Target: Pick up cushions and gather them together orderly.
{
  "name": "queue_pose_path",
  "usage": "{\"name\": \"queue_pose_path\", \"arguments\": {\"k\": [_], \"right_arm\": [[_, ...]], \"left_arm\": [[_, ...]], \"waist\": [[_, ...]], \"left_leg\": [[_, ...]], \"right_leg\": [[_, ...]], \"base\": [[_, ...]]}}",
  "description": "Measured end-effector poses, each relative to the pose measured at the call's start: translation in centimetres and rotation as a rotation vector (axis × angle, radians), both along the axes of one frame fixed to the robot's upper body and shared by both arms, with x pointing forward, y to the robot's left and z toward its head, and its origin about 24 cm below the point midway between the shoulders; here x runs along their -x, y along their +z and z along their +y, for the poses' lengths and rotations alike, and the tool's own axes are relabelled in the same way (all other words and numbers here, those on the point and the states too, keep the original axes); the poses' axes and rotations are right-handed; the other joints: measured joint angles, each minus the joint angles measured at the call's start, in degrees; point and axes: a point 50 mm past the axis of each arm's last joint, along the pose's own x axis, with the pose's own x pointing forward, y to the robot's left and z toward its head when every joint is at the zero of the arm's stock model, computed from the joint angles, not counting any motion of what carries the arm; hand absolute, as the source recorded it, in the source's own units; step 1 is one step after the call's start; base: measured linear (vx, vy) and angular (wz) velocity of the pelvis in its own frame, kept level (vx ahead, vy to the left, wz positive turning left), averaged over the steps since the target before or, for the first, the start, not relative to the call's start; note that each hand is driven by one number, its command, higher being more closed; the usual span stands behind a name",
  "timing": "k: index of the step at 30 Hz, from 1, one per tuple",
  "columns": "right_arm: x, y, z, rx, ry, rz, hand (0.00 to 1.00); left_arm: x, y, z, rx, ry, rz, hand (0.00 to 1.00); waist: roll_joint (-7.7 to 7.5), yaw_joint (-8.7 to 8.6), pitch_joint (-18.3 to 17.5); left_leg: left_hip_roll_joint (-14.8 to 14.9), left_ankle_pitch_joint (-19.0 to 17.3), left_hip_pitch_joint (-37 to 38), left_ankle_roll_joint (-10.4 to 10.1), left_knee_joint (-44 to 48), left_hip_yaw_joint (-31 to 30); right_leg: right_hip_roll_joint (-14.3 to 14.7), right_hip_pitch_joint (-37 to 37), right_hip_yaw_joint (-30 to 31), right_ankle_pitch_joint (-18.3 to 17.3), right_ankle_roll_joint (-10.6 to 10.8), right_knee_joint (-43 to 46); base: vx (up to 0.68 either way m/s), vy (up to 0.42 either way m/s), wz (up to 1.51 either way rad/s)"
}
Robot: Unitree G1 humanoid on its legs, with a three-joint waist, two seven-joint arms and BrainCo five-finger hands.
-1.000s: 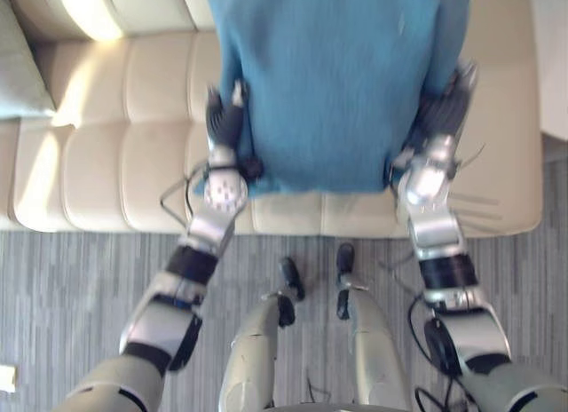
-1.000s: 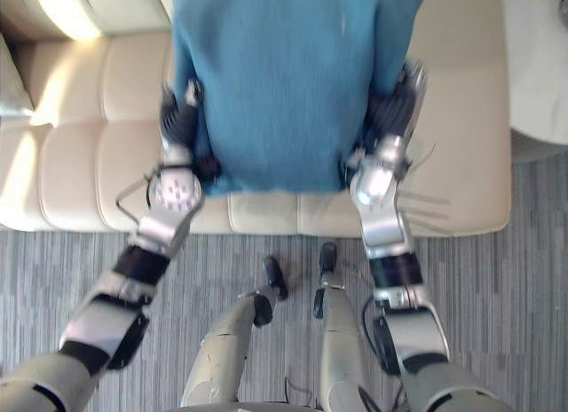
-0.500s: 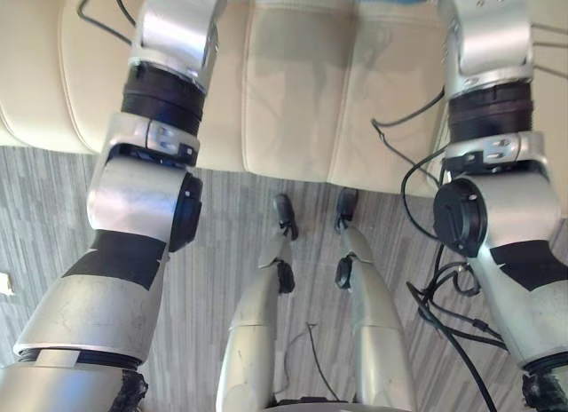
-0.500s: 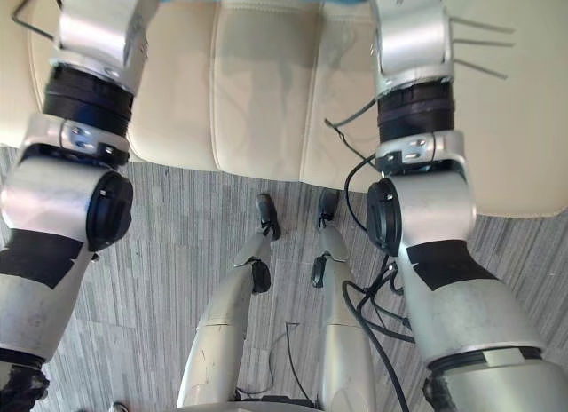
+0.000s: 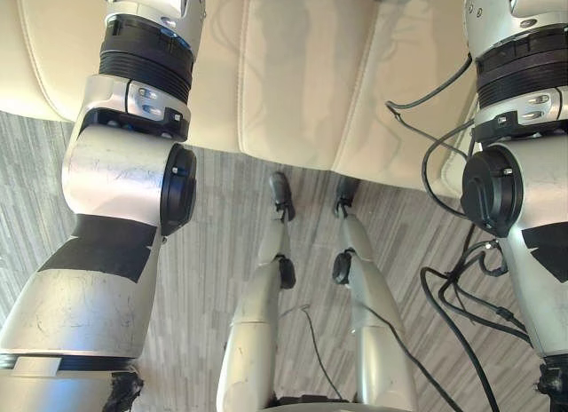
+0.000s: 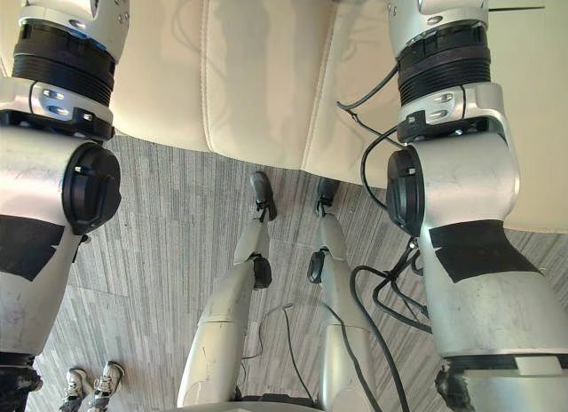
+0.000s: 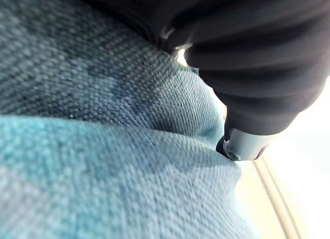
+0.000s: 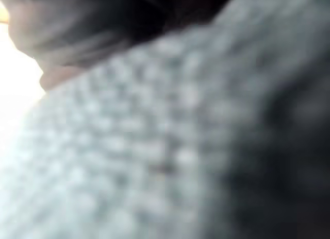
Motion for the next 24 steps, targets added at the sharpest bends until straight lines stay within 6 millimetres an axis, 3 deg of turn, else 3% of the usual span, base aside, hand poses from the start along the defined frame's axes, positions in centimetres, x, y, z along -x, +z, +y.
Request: {"name": "queue_pose_path", "arguments": {"k": [3, 6, 11, 14, 16, 19, 21, 23, 24], "right_arm": [[-0.6, -0.5, 0.1, 0.068, 0.001, 0.031, 0.0], [-1.4, -1.7, 0.3, 0.151, 0.001, 0.072, 0.0], [-2.8, -4.7, -0.8, 0.186, -0.016, 0.151, 0.0], [-3.6, -7.3, -1.8, 0.207, -0.044, 0.195, 0.0], [-2.7, -7.8, -2.3, 0.235, -0.051, 0.134, 0.0], [0.3, -8.5, -4.3, 0.273, -0.112, -0.027, 0.0], [2.3, -10.5, -5.9, 0.281, -0.162, -0.09, 0.0], [4.5, -15.0, -7.6, 0.321, -0.207, -0.072, 0.0], [5.0, -16.3, -7.8, 0.339, -0.211, -0.057, 0.0]], "left_arm": [[-0.8, -1.2, 0.6, -0.03, -0.008, 0.045, 0.0], [-2.0, -3.7, 1.7, -0.044, 0.01, 0.115, 0.0], [-3.0, -6.5, 2.9, -0.057, 0.02, 0.169, 0.0], [-3.9, -10.2, 4.1, -0.043, 0.0, 0.244, 0.0], [-3.7, -11.8, 5.1, -0.015, -0.011, 0.243, 0.0], [-2.3, -14.6, 7.2, 0.015, -0.004, 0.19, 0.0], [-0.8, -16.6, 8.6, 0.057, 0.007, 0.157, 0.0], [1.6, -20.4, 9.9, 0.071, 0.011, 0.141, 0.0], [2.3, -21.4, 10.2, 0.071, 0.012, 0.142, 0.0]], "waist": [[-0.04, -0.24, 0.02], [-0.06, -1.06, 0.03], [-0.3, -1.49, 0.17], [-0.34, -1.59, 0.16], [-0.35, -1.73, 0.15], [-0.38, -1.92, 0.17], [-0.56, -2.1, 0.28], [-0.92, -2.13, 0.14], [-1.16, -2.24, 0.0]], "left_leg": [[0.21, 0.0, 0.12, -0.01, -0.23, 1.07], [0.38, -0.02, 0.5, -0.01, -0.23, 3.13], [0.41, -0.05, 2.05, 0.0, -0.18, 3.88], [0.67, -0.42, 5.32, 0.18, -0.12, 4.59], [0.97, -1.18, 6.59, 0.71, -0.04, 4.7], [1.16, -1.74, 8.54, 1.39, 0.05, 4.71], [1.47, -2.48, 10.95, 2.4, 0.63, 4.97], [1.74, -3.97, 15.62, 3.08, 2.2, 4.96], [1.79, -4.79, 16.59, 3.08, 2.91, 4.94]], "right_leg": [[0.22, 0.0, 0.62, 0.08, 0.1, -0.39], [0.26, 0.08, 1.23, 0.27, 0.37, -0.38], [0.31, 1.31, 2.07, 0.29, 0.39, -0.27], [0.54, 4.5, 2.31, 0.28, 0.4, -0.26], [0.86, 5.82, 2.32, 0.28, 0.4, -0.25], [1.05, 7.84, 2.35, 0.15, 0.49, -0.25], [1.15, 10.72, 2.47, -0.67, 1.56, -0.27], [1.11, 15.9, 2.37, -2.19, 1.52, 0.5], [0.99, 16.91, 2.38, -2.85, 1.56, 1.16]], "base": [[0.06, 0.126, -0.07], [0.05, 0.14, -0.1], [0.01, 0.103, -0.06], [-0.05, 0.072, -0.08], [-0.04, 0.043, -0.05], [-0.02, 0.036, -0.01], [-0.02, 0.033, 0.0], [0.0, 0.0, 0.0], [0.0, 0.0, 0.0]]}}
